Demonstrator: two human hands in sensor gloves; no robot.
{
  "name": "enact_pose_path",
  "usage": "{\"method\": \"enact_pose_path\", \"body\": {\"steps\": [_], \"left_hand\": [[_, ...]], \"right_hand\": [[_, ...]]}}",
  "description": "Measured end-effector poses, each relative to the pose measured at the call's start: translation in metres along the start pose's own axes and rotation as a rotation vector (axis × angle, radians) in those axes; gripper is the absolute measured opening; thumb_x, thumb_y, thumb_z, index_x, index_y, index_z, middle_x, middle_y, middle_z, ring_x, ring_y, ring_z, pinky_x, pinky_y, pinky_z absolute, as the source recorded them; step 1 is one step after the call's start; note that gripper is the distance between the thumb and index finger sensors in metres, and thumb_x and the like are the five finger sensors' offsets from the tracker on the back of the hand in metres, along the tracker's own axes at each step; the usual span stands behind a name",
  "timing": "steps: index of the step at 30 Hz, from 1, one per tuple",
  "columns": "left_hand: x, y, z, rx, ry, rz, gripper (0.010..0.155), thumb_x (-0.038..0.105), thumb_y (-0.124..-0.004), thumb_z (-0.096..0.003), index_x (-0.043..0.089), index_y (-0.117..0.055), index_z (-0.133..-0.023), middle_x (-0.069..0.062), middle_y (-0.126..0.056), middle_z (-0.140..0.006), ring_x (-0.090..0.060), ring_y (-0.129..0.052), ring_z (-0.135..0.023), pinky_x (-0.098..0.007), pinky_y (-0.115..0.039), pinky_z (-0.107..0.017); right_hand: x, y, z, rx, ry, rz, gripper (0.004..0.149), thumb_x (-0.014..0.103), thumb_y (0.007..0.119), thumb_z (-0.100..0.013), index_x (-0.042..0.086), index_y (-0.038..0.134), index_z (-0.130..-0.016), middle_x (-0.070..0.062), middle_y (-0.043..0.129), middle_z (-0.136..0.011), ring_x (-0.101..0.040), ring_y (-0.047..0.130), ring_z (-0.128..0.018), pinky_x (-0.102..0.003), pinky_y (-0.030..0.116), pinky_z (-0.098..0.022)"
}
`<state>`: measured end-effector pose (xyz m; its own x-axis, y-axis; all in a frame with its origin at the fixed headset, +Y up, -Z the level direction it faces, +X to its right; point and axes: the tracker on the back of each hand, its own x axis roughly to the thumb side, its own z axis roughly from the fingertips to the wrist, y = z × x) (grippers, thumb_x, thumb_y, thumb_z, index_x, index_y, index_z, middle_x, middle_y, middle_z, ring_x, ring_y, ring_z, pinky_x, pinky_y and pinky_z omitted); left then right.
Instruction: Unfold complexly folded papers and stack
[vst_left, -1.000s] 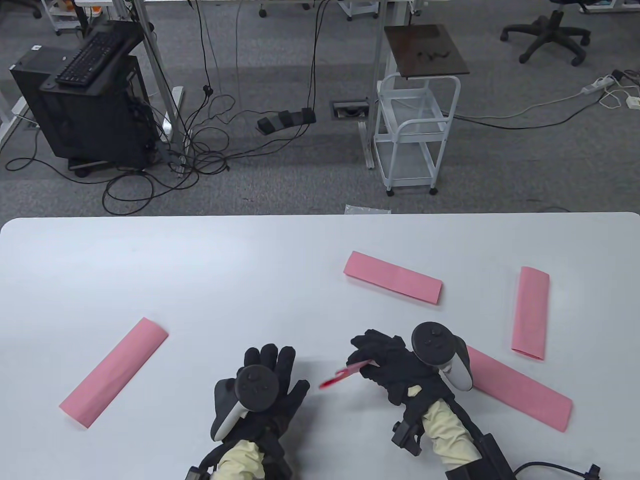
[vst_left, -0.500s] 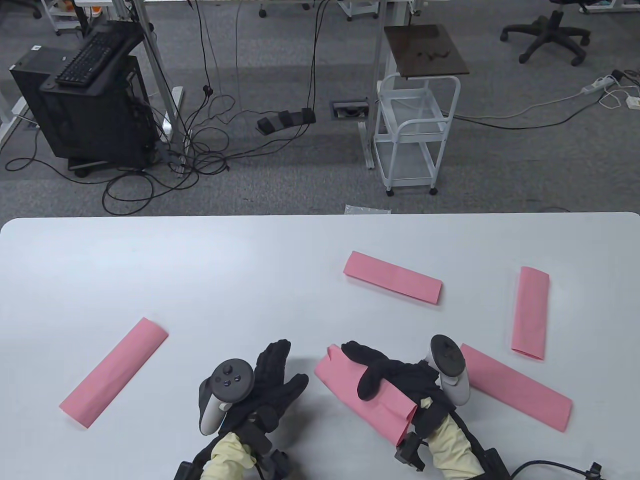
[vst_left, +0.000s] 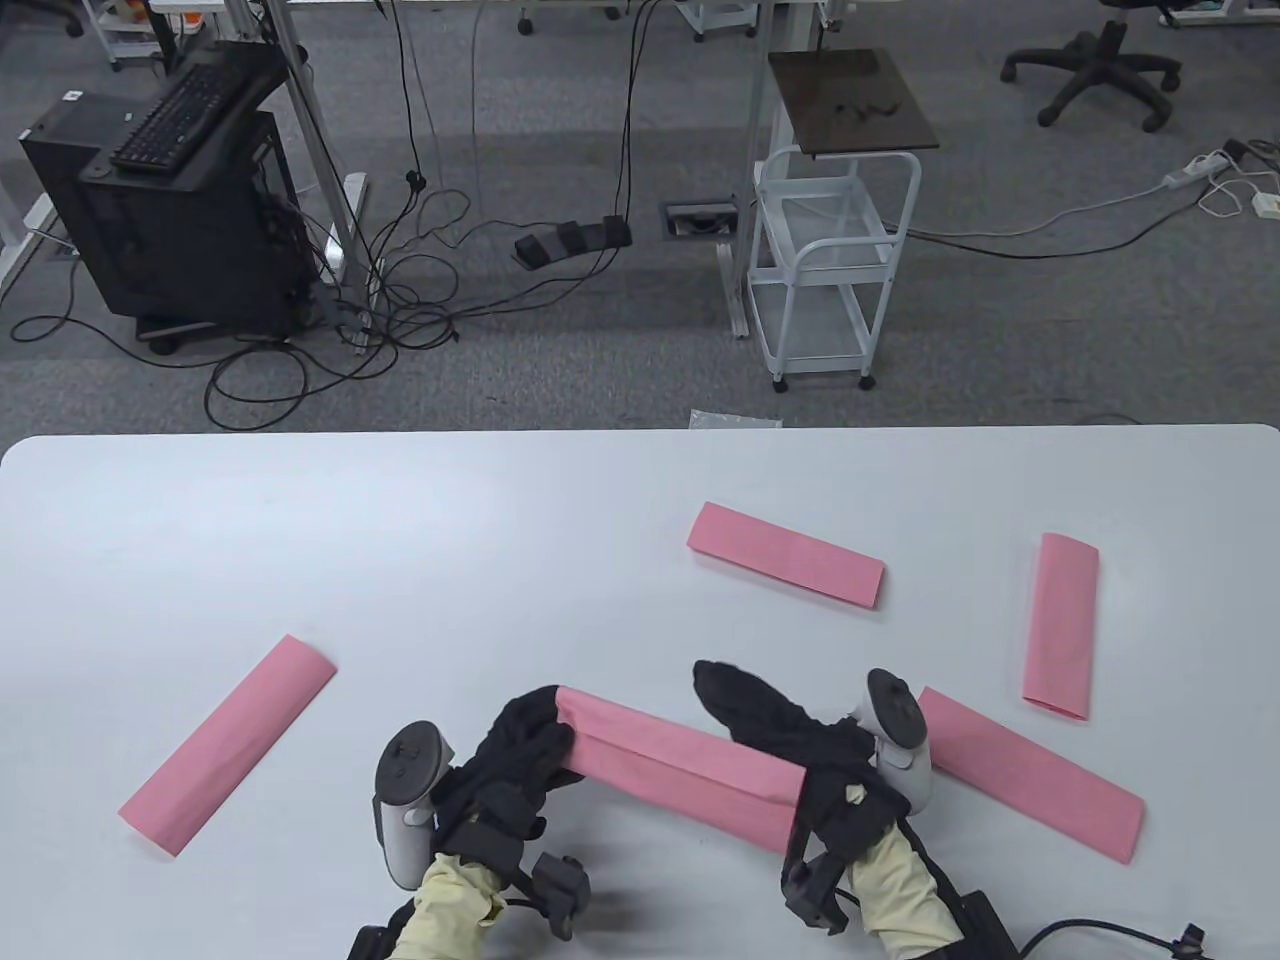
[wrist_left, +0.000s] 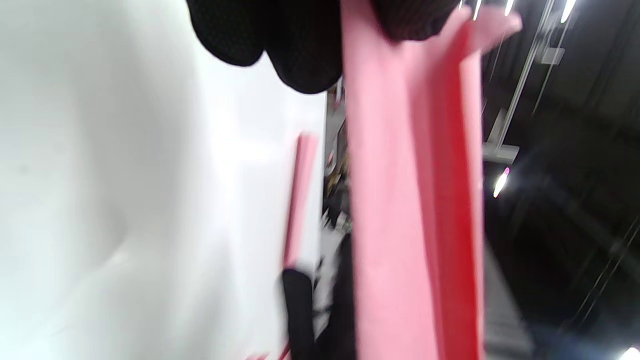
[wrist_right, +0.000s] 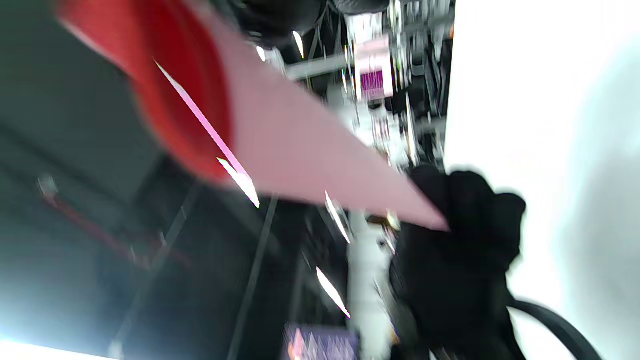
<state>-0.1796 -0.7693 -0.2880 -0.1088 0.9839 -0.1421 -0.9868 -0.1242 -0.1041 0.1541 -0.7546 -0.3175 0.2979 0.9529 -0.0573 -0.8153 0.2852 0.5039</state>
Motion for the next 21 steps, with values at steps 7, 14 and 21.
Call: {"method": "enact_pose_path", "body": {"steps": [7,14,21], "left_hand": [[0.003,0.011,0.004,0.133,-0.031,-0.047,0.048,0.032,-0.067,-0.0579,0.022,-0.051,-0.103,0.005,-0.076,-0.089,-0.022,-0.083,-0.084,-0.043,-0.07,-0.068],[0.005,0.003,0.004,0.068,-0.038,-0.13,0.051,0.031,-0.067,-0.0576,0.018,-0.05,-0.104,0.003,-0.076,-0.09,-0.024,-0.083,-0.084,-0.045,-0.07,-0.067],[-0.001,-0.003,-0.002,-0.198,0.135,-0.229,0.041,0.034,-0.069,-0.0585,0.024,-0.071,-0.099,-0.001,-0.081,-0.087,-0.028,-0.085,-0.081,-0.049,-0.07,-0.065]], "right_hand": [[0.017,-0.001,0.004,0.013,0.004,0.187,0.085,0.042,0.077,-0.049,0.038,0.017,-0.108,-0.009,0.028,-0.12,-0.041,0.033,-0.109,-0.064,0.009,-0.073],[0.025,0.006,0.006,-0.269,-0.04,0.598,0.059,0.024,0.076,-0.05,0.029,0.052,-0.104,-0.002,0.079,-0.089,-0.03,0.085,-0.075,-0.052,0.031,-0.079],[0.023,-0.006,0.011,-0.399,-0.078,0.435,0.039,0.031,0.075,-0.05,0.01,0.08,-0.083,-0.006,0.092,-0.066,-0.032,0.092,-0.052,-0.058,0.043,-0.073]]}}
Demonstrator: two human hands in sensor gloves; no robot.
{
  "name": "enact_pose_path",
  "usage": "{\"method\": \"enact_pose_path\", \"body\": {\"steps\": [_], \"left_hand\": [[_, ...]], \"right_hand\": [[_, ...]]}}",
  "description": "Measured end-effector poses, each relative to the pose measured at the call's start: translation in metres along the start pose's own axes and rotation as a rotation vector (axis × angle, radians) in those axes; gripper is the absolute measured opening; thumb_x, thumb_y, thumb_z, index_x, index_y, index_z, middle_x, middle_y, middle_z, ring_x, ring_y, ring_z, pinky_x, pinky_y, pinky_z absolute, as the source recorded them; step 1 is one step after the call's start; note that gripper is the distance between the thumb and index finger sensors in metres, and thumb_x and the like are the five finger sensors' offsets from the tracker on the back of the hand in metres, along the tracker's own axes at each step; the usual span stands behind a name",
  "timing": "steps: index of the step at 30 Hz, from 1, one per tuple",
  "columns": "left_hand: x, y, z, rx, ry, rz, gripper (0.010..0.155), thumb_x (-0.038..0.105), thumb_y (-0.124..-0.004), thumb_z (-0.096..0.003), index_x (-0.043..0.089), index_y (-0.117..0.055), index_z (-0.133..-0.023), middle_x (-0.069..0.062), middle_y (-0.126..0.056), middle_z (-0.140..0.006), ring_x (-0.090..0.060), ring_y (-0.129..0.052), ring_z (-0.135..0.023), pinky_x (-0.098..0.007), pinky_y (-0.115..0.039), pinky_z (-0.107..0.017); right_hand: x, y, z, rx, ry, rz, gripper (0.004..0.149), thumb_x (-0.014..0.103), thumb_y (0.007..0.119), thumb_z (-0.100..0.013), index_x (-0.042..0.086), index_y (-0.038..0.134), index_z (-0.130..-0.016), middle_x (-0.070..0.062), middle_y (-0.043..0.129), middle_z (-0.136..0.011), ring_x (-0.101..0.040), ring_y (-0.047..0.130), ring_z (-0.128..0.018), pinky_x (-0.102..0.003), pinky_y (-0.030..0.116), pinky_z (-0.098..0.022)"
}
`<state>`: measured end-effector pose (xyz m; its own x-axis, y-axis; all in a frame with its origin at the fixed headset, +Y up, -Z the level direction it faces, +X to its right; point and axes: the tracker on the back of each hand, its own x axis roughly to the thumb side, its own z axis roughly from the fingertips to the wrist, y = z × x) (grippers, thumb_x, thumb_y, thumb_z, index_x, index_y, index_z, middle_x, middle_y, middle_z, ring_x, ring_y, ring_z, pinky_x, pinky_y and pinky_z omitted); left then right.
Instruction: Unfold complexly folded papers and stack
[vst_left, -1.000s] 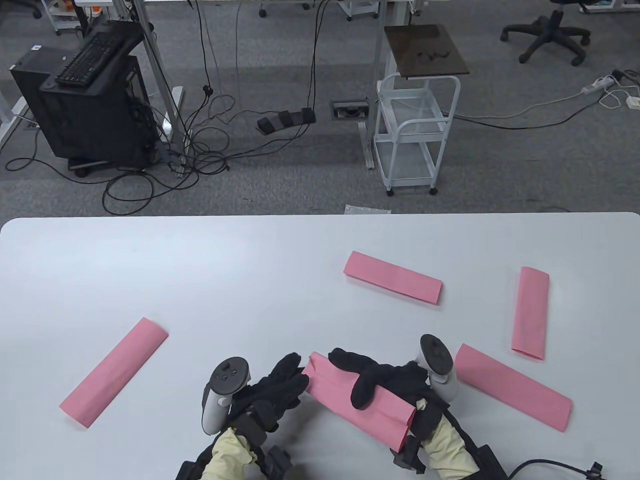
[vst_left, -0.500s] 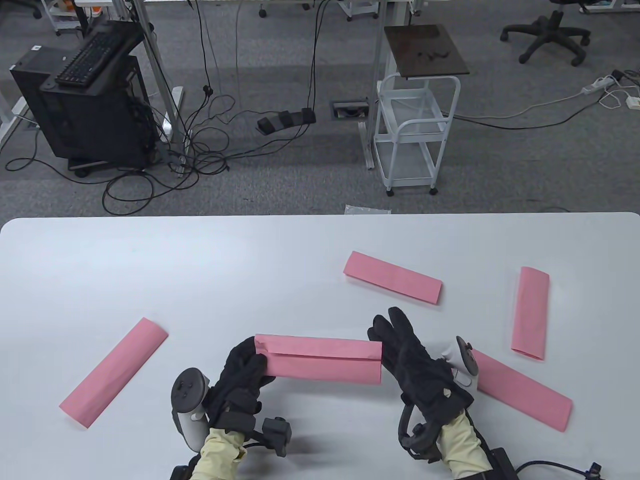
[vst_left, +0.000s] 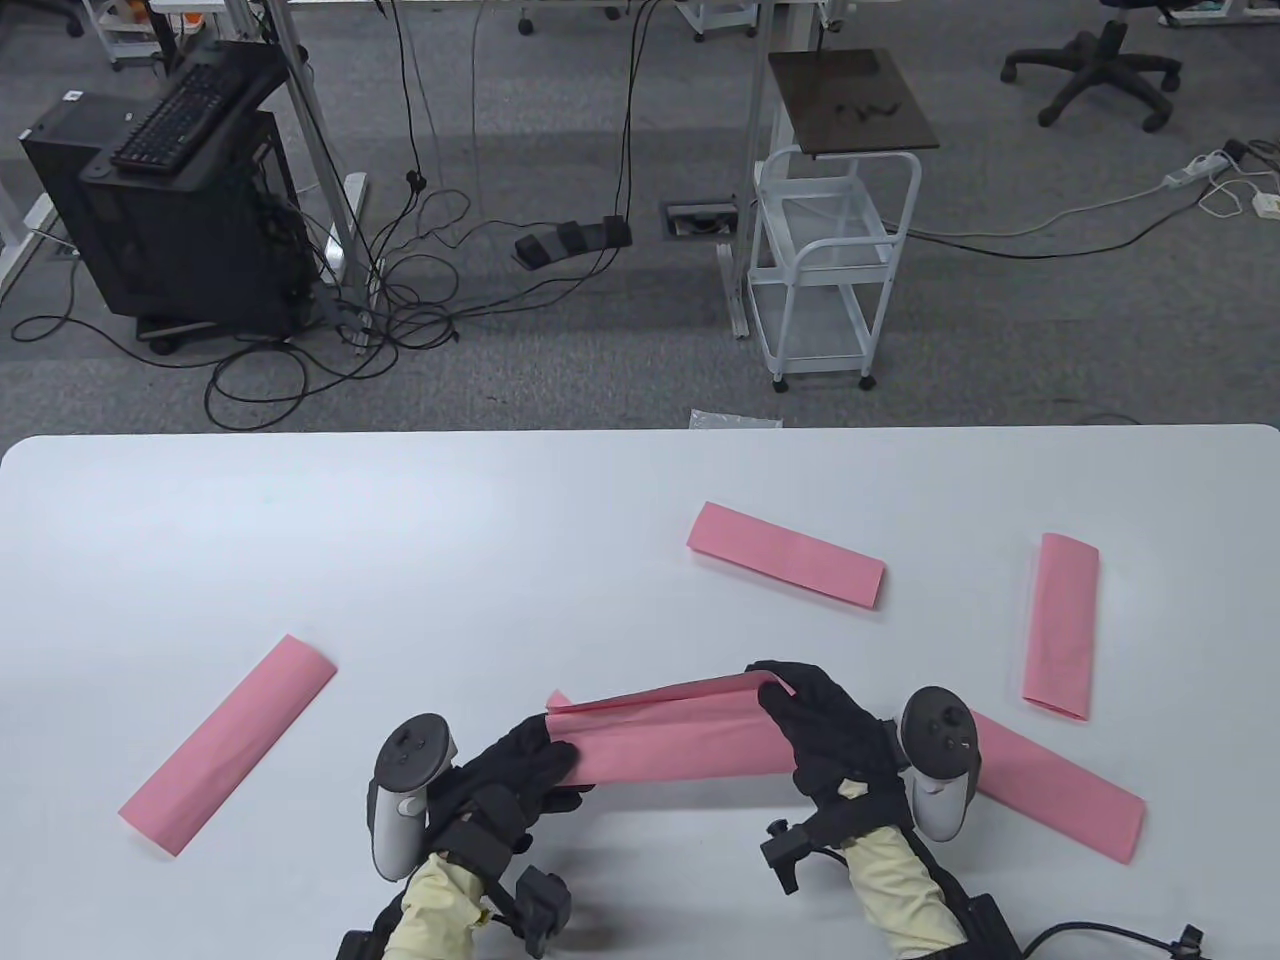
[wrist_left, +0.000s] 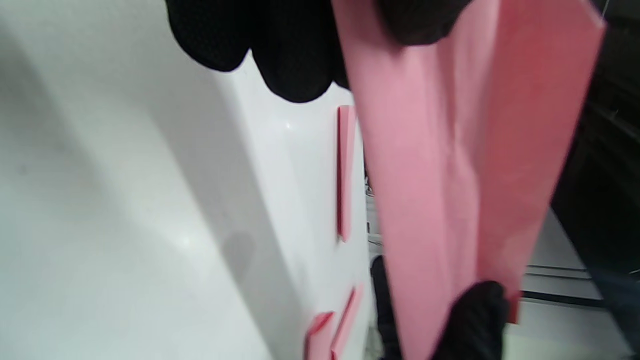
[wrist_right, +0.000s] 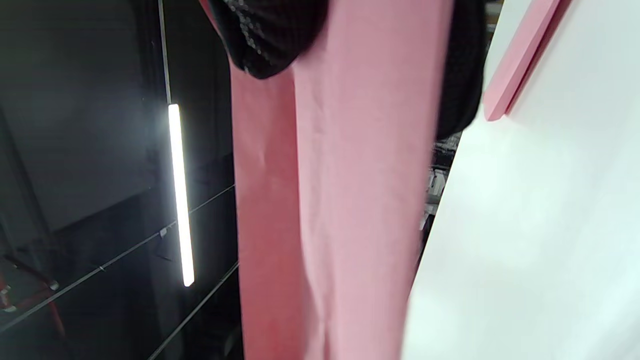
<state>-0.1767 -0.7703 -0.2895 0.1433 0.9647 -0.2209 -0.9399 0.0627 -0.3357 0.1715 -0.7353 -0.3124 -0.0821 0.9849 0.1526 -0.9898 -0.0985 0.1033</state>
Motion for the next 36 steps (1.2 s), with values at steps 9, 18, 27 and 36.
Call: {"method": "enact_pose_path", "body": {"steps": [9,18,27,36], "left_hand": [[0.013,0.01,0.004,0.008,0.052,-0.348,0.04,0.04,-0.075,-0.0557,0.022,-0.086,-0.089,0.014,-0.099,-0.026,-0.011,-0.104,-0.025,-0.043,-0.081,-0.056],[0.001,0.003,0.009,-0.005,0.046,0.018,0.061,0.051,-0.061,-0.0598,0.01,-0.06,-0.104,-0.006,-0.085,-0.097,-0.037,-0.082,-0.093,-0.054,-0.055,-0.076],[0.004,-0.002,0.012,0.129,0.104,-0.013,0.048,0.024,-0.066,-0.0567,0.023,-0.055,-0.103,0.0,-0.078,-0.098,-0.031,-0.079,-0.095,-0.052,-0.053,-0.077],[0.009,-0.004,0.02,0.115,-0.141,-0.208,0.082,0.022,-0.067,-0.0552,0.04,-0.002,-0.103,0.004,-0.07,-0.094,-0.026,-0.077,-0.093,-0.058,-0.045,-0.079]], "right_hand": [[-0.004,-0.003,-0.002,0.019,0.009,0.051,0.039,0.031,0.075,-0.049,0.012,0.083,-0.082,-0.007,0.093,-0.067,-0.033,0.093,-0.054,-0.059,0.042,-0.073],[-0.01,0.001,-0.003,0.09,0.024,-0.027,0.04,0.033,0.077,-0.049,0.015,0.085,-0.084,-0.008,0.093,-0.077,-0.037,0.09,-0.067,-0.062,0.036,-0.073],[-0.014,0.002,-0.01,0.12,0.088,-0.075,0.043,0.035,0.076,-0.049,0.014,0.086,-0.085,-0.011,0.092,-0.083,-0.04,0.08,-0.083,-0.064,0.03,-0.073],[0.002,-0.016,-0.044,0.074,0.236,0.026,0.042,0.035,0.077,-0.049,0.004,0.091,-0.074,-0.011,0.1,-0.06,-0.035,0.091,-0.067,-0.06,0.039,-0.073]]}}
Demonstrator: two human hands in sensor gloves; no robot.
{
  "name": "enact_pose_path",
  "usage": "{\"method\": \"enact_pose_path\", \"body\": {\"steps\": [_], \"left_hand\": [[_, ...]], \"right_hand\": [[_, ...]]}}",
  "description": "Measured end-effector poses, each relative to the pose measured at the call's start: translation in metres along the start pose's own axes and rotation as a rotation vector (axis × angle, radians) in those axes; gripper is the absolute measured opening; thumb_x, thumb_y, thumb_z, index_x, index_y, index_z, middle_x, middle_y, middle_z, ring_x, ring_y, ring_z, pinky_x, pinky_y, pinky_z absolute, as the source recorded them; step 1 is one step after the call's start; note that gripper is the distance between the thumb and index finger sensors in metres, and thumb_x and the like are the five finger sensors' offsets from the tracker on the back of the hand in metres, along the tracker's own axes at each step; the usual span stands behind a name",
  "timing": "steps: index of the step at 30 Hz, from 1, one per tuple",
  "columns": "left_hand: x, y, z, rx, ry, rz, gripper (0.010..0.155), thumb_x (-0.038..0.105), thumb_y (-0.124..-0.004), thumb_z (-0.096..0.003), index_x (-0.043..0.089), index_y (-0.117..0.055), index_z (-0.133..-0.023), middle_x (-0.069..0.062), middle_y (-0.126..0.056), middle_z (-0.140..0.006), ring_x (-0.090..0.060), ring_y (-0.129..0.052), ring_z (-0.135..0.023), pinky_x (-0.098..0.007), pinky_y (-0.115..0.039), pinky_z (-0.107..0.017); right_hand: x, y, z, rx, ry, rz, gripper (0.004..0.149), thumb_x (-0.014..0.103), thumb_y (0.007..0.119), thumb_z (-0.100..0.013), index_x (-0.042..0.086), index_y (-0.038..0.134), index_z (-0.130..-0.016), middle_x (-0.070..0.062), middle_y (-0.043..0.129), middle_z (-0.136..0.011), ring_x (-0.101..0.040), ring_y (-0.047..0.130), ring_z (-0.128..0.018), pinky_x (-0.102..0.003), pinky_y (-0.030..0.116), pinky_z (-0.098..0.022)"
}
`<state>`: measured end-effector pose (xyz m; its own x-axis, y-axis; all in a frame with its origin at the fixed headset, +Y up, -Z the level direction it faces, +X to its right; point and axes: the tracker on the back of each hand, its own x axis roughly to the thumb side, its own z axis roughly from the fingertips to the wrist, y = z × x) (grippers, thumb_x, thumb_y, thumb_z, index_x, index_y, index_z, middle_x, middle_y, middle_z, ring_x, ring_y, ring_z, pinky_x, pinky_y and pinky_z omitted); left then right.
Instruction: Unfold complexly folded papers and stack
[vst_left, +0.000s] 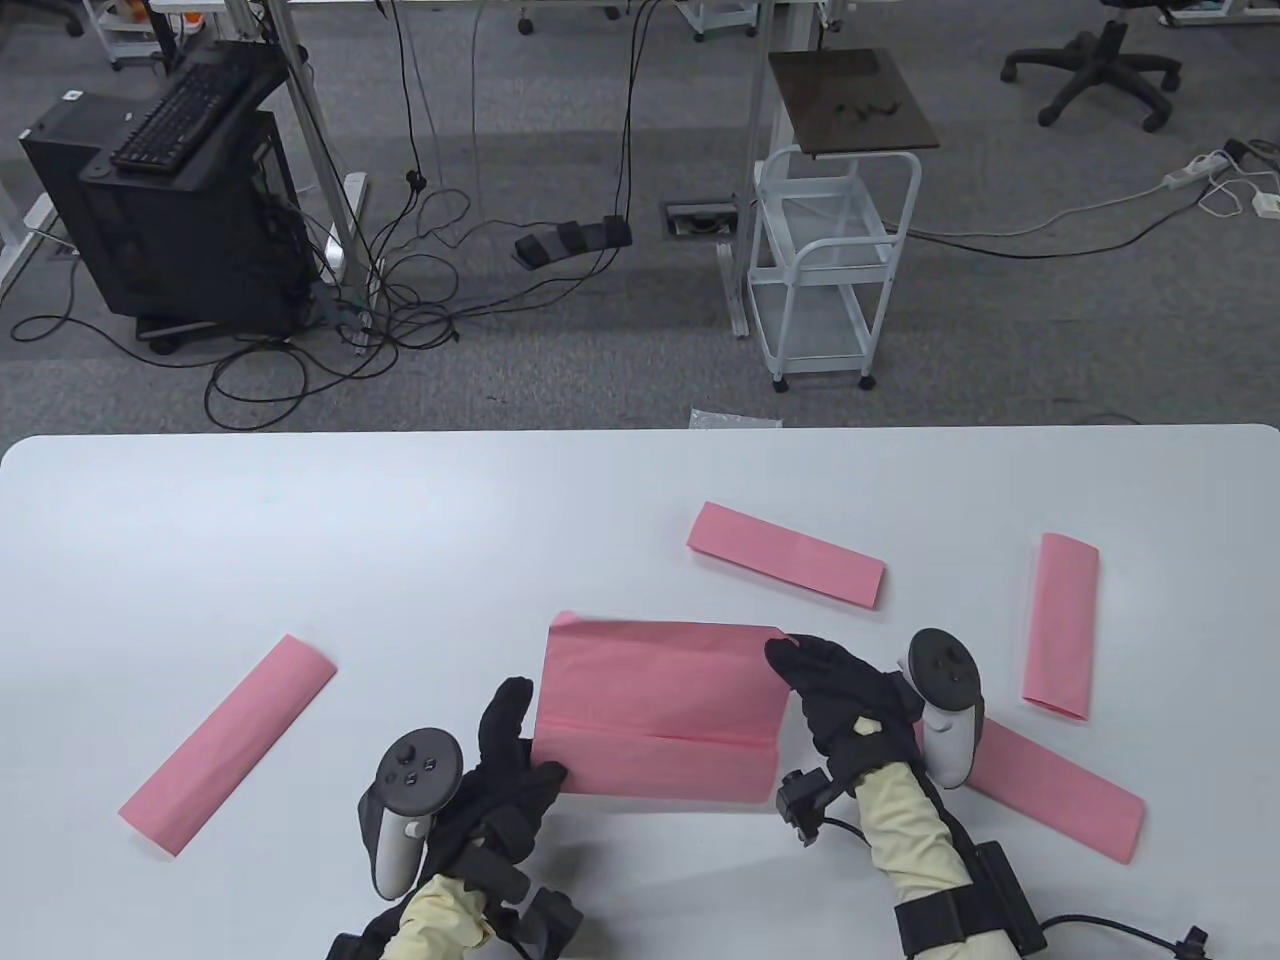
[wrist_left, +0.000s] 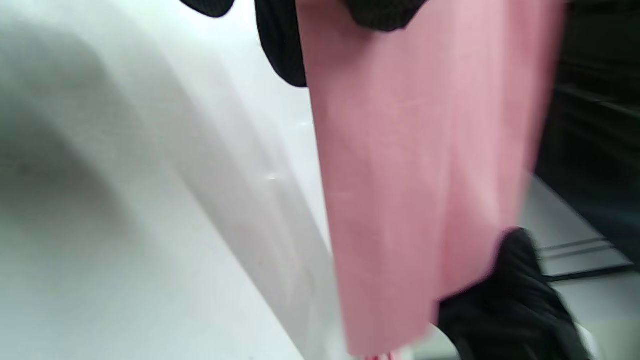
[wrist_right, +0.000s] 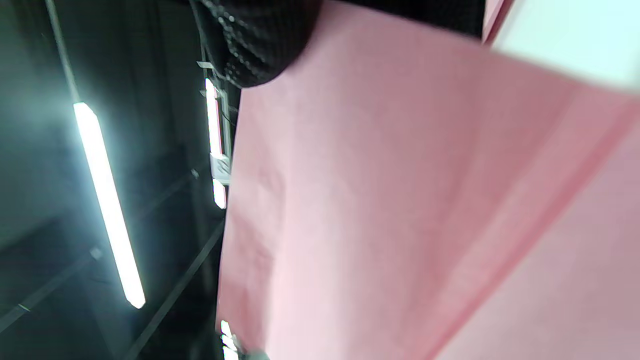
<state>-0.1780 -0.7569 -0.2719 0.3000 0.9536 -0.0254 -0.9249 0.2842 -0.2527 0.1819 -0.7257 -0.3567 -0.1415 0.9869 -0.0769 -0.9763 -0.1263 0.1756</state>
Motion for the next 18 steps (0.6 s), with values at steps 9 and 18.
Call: {"method": "enact_pose_path", "body": {"steps": [9,18], "left_hand": [[-0.002,-0.002,0.004,-0.017,-0.126,0.067,0.066,0.023,-0.072,-0.0535,0.043,-0.038,-0.107,0.009,-0.077,-0.093,-0.023,-0.08,-0.093,-0.058,-0.046,-0.08],[-0.003,0.002,0.002,-0.07,-0.117,-0.036,0.034,0.024,-0.071,-0.0545,0.034,-0.081,-0.085,-0.001,-0.076,-0.099,-0.032,-0.078,-0.096,-0.061,-0.046,-0.077]], "right_hand": [[-0.009,-0.003,-0.016,-0.001,0.113,0.014,0.042,0.035,0.078,-0.049,0.002,0.092,-0.071,-0.008,0.102,-0.048,-0.032,0.095,-0.058,-0.059,0.045,-0.071],[-0.008,-0.007,-0.023,0.123,0.194,-0.026,0.042,0.034,0.076,-0.05,0.004,0.089,-0.077,-0.012,0.098,-0.061,-0.037,0.089,-0.069,-0.06,0.038,-0.073]]}}
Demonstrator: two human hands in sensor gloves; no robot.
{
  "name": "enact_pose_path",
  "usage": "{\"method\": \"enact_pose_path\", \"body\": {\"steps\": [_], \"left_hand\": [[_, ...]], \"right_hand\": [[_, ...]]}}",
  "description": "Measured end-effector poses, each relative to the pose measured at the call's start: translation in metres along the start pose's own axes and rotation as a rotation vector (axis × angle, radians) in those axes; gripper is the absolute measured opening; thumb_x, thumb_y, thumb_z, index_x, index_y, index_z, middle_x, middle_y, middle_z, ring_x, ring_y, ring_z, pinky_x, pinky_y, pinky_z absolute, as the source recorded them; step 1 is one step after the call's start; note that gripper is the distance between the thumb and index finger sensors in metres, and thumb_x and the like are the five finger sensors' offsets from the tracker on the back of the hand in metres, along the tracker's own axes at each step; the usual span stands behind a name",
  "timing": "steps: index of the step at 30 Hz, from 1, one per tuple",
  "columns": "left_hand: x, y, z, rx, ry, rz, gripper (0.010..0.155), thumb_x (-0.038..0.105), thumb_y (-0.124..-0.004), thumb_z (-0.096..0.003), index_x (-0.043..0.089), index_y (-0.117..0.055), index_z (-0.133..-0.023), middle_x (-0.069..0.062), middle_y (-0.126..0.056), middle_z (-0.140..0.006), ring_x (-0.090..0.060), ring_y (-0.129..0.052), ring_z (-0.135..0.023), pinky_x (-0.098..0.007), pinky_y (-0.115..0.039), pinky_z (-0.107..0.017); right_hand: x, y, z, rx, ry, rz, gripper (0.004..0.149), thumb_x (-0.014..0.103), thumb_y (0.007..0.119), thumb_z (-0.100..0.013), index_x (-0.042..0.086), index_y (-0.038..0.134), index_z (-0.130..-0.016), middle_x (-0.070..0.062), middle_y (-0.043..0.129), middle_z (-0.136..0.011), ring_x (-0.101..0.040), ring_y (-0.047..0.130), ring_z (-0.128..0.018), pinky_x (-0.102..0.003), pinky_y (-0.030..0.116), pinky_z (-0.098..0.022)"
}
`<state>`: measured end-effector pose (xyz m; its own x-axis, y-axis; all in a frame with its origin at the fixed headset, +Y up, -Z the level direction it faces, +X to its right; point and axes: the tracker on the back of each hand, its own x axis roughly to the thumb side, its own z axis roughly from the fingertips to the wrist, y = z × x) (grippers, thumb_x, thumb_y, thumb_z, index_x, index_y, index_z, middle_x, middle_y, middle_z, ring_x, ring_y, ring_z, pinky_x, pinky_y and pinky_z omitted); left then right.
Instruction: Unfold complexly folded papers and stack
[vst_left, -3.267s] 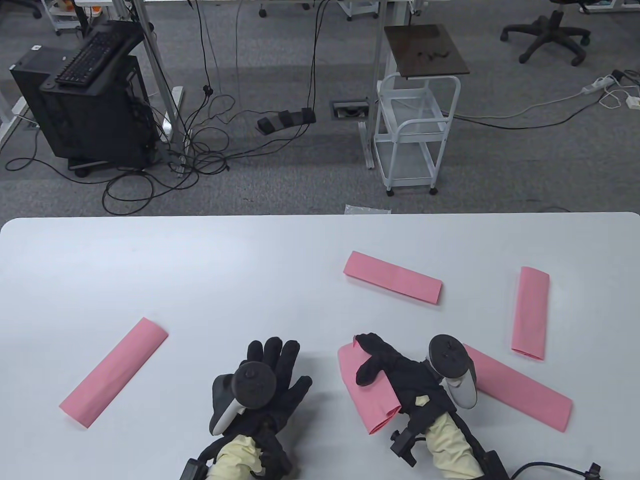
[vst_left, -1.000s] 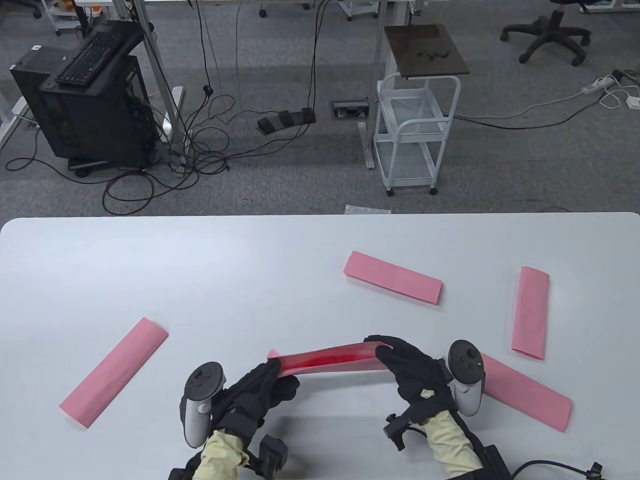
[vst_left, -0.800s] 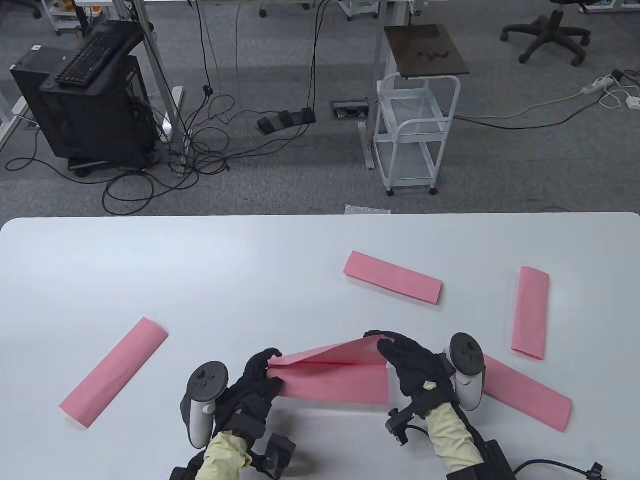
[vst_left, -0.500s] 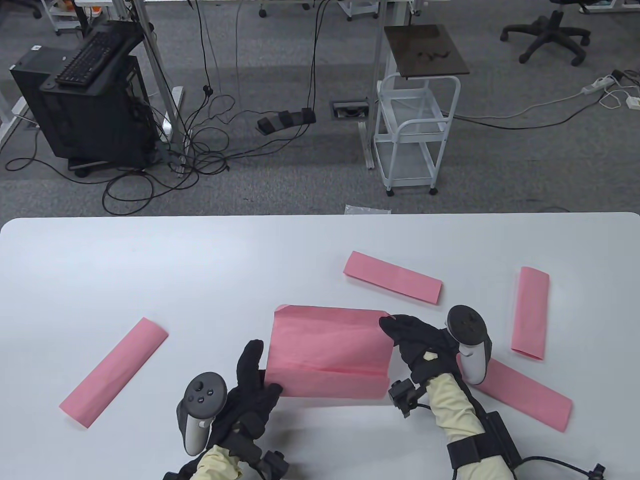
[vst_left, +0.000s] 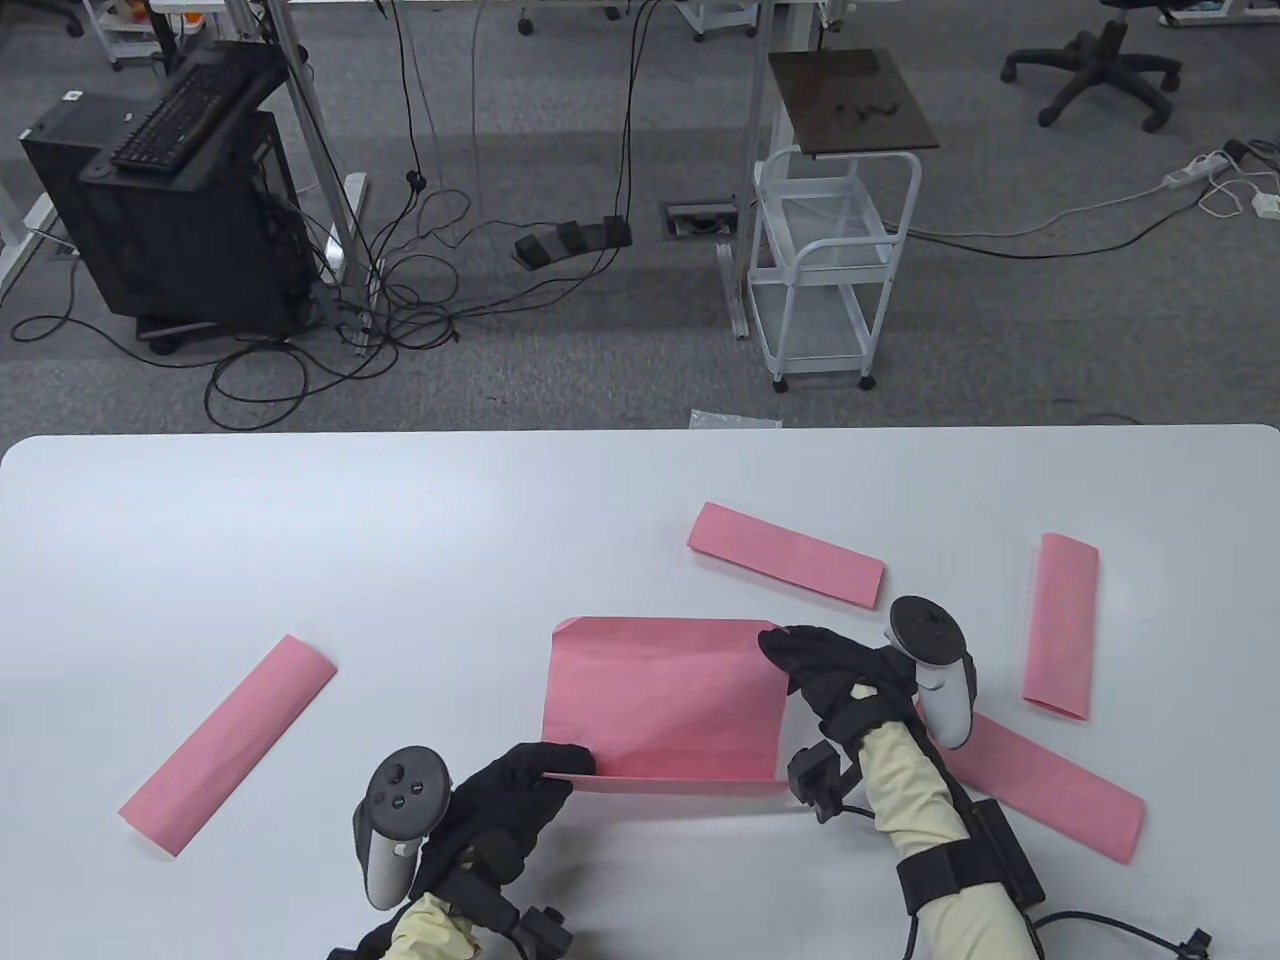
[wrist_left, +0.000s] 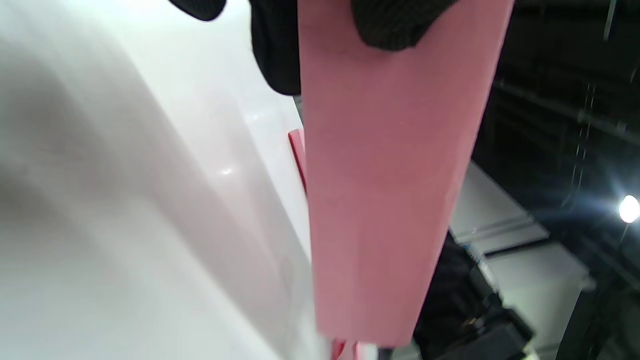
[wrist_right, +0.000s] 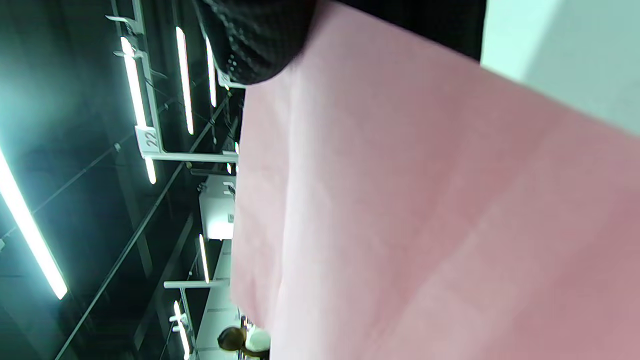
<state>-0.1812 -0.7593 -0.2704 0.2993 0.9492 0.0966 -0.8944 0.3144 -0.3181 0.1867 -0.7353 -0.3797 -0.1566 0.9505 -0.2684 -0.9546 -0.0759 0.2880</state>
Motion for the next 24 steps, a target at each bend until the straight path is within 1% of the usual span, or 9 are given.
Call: {"method": "enact_pose_path", "body": {"steps": [2,3,9,13,16,20,21,23,24], "left_hand": [[0.001,-0.001,-0.002,-0.247,0.022,-0.067,0.036,0.026,-0.069,-0.0564,0.033,-0.079,-0.09,-0.013,-0.054,-0.115,-0.045,-0.056,-0.105,-0.064,-0.04,-0.076],[0.0,-0.002,-0.002,-0.311,0.037,-0.094,0.036,0.027,-0.068,-0.0579,0.033,-0.077,-0.092,-0.017,-0.04,-0.119,-0.049,-0.042,-0.107,-0.065,-0.035,-0.077],[-0.003,-0.002,-0.003,-0.387,0.105,-0.212,0.036,0.026,-0.069,-0.0575,0.034,-0.079,-0.091,-0.026,-0.045,-0.117,-0.054,-0.045,-0.104,-0.067,-0.036,-0.075],[-0.007,0.0,-0.004,-0.36,0.098,-0.131,0.036,0.023,-0.069,-0.056,0.031,-0.081,-0.089,-0.013,-0.08,-0.102,-0.041,-0.077,-0.095,-0.06,-0.049,-0.076],[-0.007,0.0,-0.004,-0.387,0.079,-0.083,0.039,0.026,-0.071,-0.0554,0.024,-0.078,-0.093,-0.008,-0.08,-0.101,-0.036,-0.078,-0.096,-0.058,-0.046,-0.078],[-0.007,-0.004,-0.002,-0.419,0.079,-0.085,0.06,0.052,-0.065,-0.0582,0.013,-0.067,-0.104,-0.017,-0.068,-0.11,-0.045,-0.064,-0.102,-0.062,-0.029,-0.078],[-0.008,-0.005,-0.002,-0.389,0.084,-0.094,0.059,0.051,-0.066,-0.0579,0.014,-0.069,-0.103,-0.016,-0.069,-0.109,-0.044,-0.066,-0.101,-0.061,-0.03,-0.078],[-0.007,-0.006,-0.003,-0.296,0.113,-0.126,0.044,0.035,-0.068,-0.0576,0.019,-0.074,-0.098,-0.011,-0.077,-0.103,-0.039,-0.073,-0.098,-0.057,-0.034,-0.079],[-0.006,-0.007,-0.004,-0.249,0.106,-0.181,0.045,0.028,-0.07,-0.0563,0.024,-0.068,-0.101,-0.007,-0.079,-0.099,-0.035,-0.076,-0.096,-0.056,-0.036,-0.079]], "right_hand": [[0.004,-0.004,-0.002,-0.014,0.008,0.009,0.042,0.034,0.076,-0.049,0.004,0.089,-0.077,-0.012,0.098,-0.062,-0.037,0.089,-0.07,-0.06,0.038,-0.073],[0.005,-0.005,-0.002,-0.022,0.012,0.018,0.042,0.034,0.076,-0.049,0.004,0.089,-0.077,-0.012,0.098,-0.062,-0.037,0.089,-0.071,-0.06,0.038,-0.073],[0.009,-0.011,-0.005,-0.118,0.025,0.031,0.042,0.035,0.076,-0.05,0.006,0.089,-0.077,-0.011,0.098,-0.062,-0.035,0.089,-0.072,-0.06,0.037,-0.074],[0.007,-0.011,-0.007,-0.114,0.039,0.05,0.042,0.035,0.076,-0.05,0.006,0.089,-0.077,-0.011,0.098,-0.062,-0.035,0.089,-0.072,-0.06,0.037,-0.074],[0.005,-0.009,-0.009,-0.115,0.048,0.055,0.042,0.035,0.075,-0.05,0.006,0.088,-0.078,-0.011,0.098,-0.062,-0.035,0.088,-0.072,-0.06,0.037,-0.074],[0.002,-0.007,-0.011,-0.11,0.059,0.043,0.042,0.035,0.075,-0.05,0.006,0.088,-0.078,-0.011,0.098,-0.063,-0.036,0.088,-0.072,-0.06,0.037,-0.074],[0.002,-0.007,-0.011,-0.111,0.06,0.043,0.042,0.035,0.075,-0.05,0.006,0.088,-0.078,-0.011,0.098,-0.063,-0.036,0.088,-0.072,-0.06,0.037,-0.074],[0.002,-0.007,-0.012,-0.115,0.061,0.047,0.042,0.035,0.075,-0.05,0.006,0.088,-0.078,-0.011,0.098,-0.063,-0.035,0.088,-0.072,-0.06,0.037,-0.074],[0.003,-0.007,-0.012,-0.119,0.06,0.048,0.042,0.035,0.075,-0.05,0.006,0.088,-0.078,-0.01,0.098,-0.063,-0.035,0.088,-0.072,-0.06,0.037,-0.074]]}}
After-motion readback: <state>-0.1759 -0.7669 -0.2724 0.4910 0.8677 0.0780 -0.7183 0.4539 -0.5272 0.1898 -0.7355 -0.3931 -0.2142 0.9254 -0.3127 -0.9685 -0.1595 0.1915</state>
